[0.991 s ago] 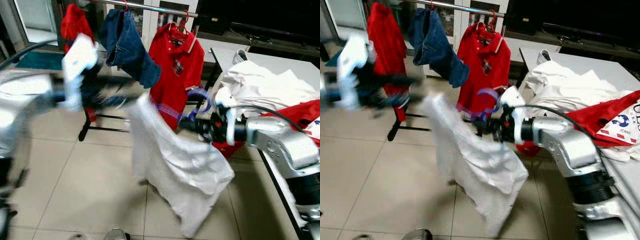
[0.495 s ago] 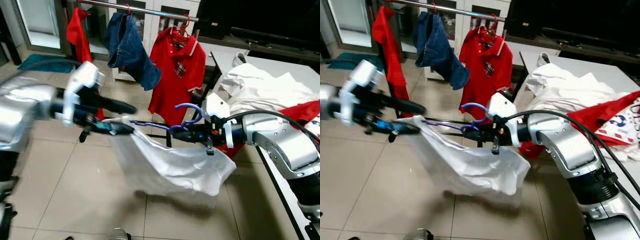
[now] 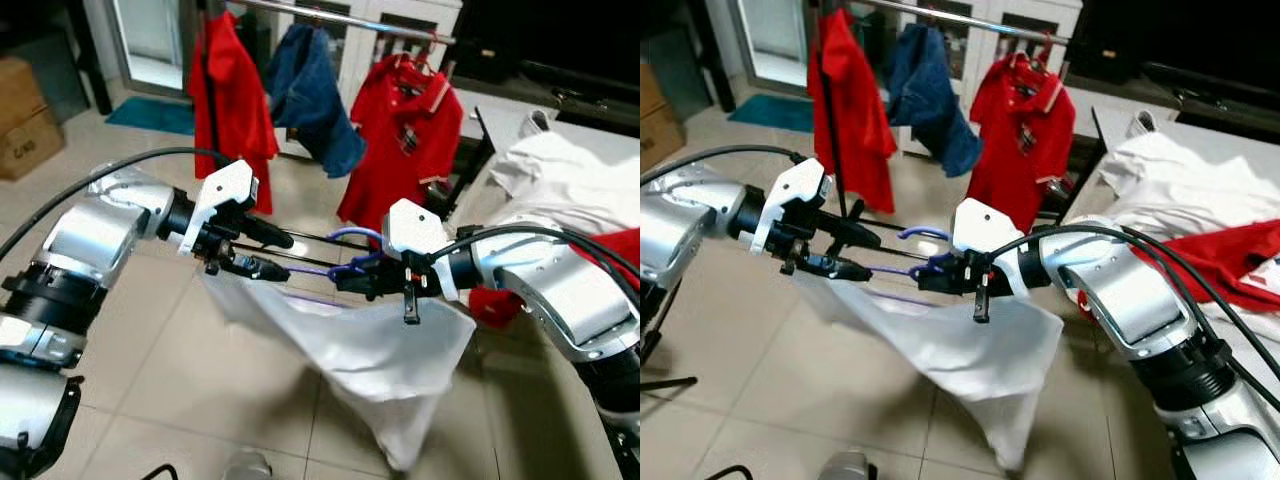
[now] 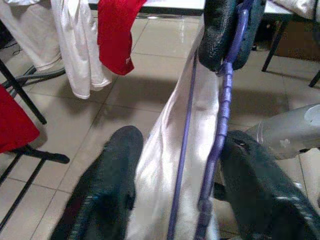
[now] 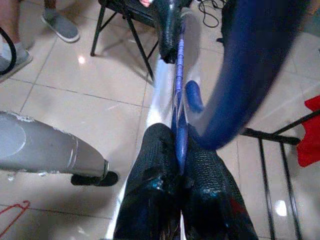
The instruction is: Hang hanger
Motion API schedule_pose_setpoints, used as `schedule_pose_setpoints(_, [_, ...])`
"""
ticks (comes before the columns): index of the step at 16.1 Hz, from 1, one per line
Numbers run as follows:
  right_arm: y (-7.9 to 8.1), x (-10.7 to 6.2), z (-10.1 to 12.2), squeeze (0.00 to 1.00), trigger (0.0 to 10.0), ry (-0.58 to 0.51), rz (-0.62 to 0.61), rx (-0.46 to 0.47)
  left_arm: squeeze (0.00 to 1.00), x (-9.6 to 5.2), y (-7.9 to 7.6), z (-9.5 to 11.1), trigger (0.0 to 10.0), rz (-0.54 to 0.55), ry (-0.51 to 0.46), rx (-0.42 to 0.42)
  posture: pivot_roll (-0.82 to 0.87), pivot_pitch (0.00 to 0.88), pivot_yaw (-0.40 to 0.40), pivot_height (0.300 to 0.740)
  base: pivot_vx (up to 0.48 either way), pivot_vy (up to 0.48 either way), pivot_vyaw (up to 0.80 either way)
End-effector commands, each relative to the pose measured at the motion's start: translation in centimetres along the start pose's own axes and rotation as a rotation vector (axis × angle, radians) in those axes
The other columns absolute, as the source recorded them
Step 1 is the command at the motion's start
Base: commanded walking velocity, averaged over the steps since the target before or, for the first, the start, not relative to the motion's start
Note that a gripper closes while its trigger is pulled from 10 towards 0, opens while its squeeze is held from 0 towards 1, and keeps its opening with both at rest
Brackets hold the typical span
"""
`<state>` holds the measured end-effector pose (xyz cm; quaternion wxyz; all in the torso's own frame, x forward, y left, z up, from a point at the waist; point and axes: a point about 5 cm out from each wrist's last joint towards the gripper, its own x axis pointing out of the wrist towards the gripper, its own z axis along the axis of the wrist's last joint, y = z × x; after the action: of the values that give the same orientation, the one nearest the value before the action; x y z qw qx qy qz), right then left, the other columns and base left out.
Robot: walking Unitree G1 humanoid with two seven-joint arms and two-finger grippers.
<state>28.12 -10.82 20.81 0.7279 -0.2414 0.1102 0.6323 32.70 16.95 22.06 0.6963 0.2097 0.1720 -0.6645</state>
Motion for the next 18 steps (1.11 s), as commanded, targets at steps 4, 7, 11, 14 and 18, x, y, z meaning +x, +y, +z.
schedule_pose_setpoints(4, [0.2, 0.0, 0.8, 0.00, 10.0, 0.011, 0.021, -0.033, 0.00, 1.2, 0.5, 0.4, 0.0, -0.055, 0.022, 0.040, 0.11, 0.000, -0.093, 0.740, 0.000, 0.000, 0.00])
schedule_pose_setpoints(7, [0.3, 0.1, 0.9, 0.00, 10.0, 0.010, 0.030, -0.033, 0.00, 1.5, 0.6, 0.0, 0.0, -0.055, 0.043, 0.041, 0.11, 0.000, -0.097, 0.740, 0.000, 0.000, 0.00])
schedule_pose_setpoints(11, [0.2, 0.1, 1.2, 0.00, 10.0, 0.003, 0.032, -0.038, 0.00, 1.9, 0.8, -0.7, 0.0, -0.033, 0.115, 0.115, 0.11, 0.000, -0.096, 0.740, 0.000, 0.000, 0.00])
schedule_pose_setpoints(14, [0.0, 0.1, 1.5, 0.00, 10.0, -0.004, 0.018, -0.041, 0.00, 2.2, 0.7, -0.3, 0.0, 0.012, 0.066, 0.176, 0.11, 0.000, -0.093, 0.740, 0.000, 0.000, 0.00])
schedule_pose_setpoints(18, [0.0, 0.1, 1.7, 0.00, 10.0, -0.004, 0.019, -0.044, 0.00, 2.5, 0.3, 0.2, 0.0, 0.002, -0.054, 0.188, 0.11, 0.000, -0.095, 0.740, 0.000, 0.000, 0.00])
